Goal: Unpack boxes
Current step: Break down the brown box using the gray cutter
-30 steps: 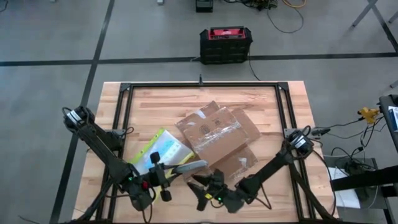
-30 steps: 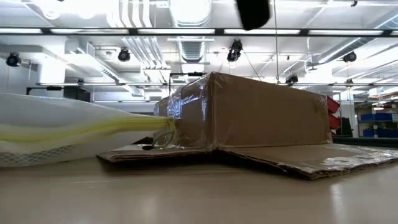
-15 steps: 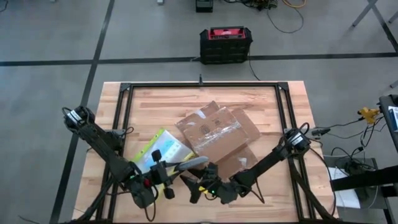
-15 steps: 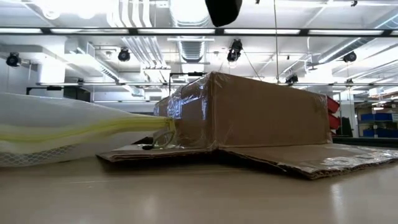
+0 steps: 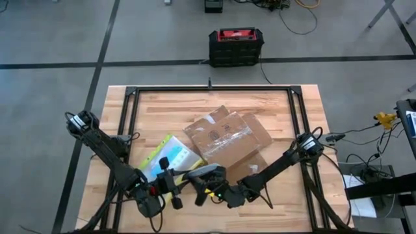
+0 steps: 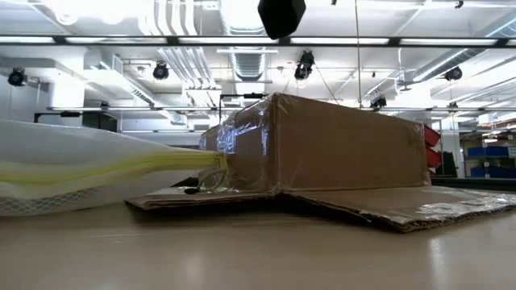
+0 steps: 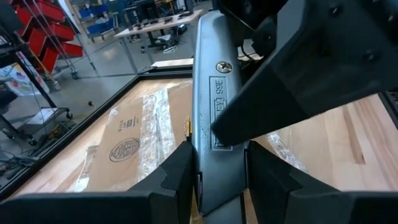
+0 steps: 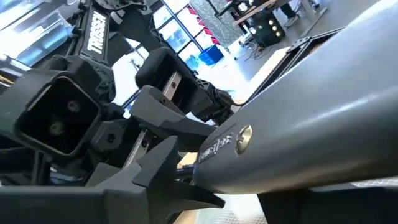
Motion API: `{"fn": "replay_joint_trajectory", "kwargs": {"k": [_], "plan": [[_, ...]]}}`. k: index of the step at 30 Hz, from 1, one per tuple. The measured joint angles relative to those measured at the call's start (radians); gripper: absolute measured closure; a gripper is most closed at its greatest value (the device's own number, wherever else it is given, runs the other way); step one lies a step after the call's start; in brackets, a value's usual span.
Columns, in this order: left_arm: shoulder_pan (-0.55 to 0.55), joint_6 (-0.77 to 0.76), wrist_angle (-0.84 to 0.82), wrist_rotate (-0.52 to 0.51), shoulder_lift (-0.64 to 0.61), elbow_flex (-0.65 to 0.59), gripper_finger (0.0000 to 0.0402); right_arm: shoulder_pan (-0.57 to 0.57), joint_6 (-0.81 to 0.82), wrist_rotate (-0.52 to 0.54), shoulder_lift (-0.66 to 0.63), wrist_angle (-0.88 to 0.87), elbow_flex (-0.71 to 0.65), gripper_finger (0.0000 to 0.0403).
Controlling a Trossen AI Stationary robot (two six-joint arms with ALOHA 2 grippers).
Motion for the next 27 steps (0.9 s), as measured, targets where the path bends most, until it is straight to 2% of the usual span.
{"fn": "replay_joint_trajectory", "kwargs": {"k": [5, 9, 11, 15, 20, 22, 24, 27], "plan": [[0.000, 0.004, 0.002, -0.004, 0.000, 0.000, 0.0303, -0.002, 0.000, 0.020, 0.000, -0.002, 0.000, 0.0303], [0.002, 0.023, 0.021, -0.006, -0.001, 0.000, 0.0303, -0.005, -0.012, 0.041, 0.000, 0.009, 0.000, 0.0318], [0.001, 0.042, 0.015, 0.001, -0.001, 0.000, 0.0303, -0.004, -0.029, 0.039, 0.000, 0.010, 0.000, 0.0346], [-0.005, 0.040, -0.007, 0.034, -0.018, 0.000, 0.0298, 0.004, -0.091, 0.025, 0.000, 0.002, 0.001, 0.0346], [-0.014, 0.040, -0.037, 0.115, -0.092, 0.000, 0.0176, 0.011, -0.157, 0.011, -0.001, -0.017, 0.000, 0.0346], [-0.016, 0.040, -0.065, 0.144, -0.127, 0.000, 0.0139, 0.011, -0.186, 0.007, -0.007, -0.015, 0.000, 0.0346], [-0.026, 0.037, -0.123, 0.156, -0.164, 0.000, 0.0120, 0.011, -0.237, -0.005, -0.019, -0.010, 0.000, 0.0346], [-0.039, -0.002, -0.238, 0.171, -0.222, 0.000, 0.0117, 0.010, -0.350, -0.074, -0.039, -0.011, 0.000, 0.0346]]}}
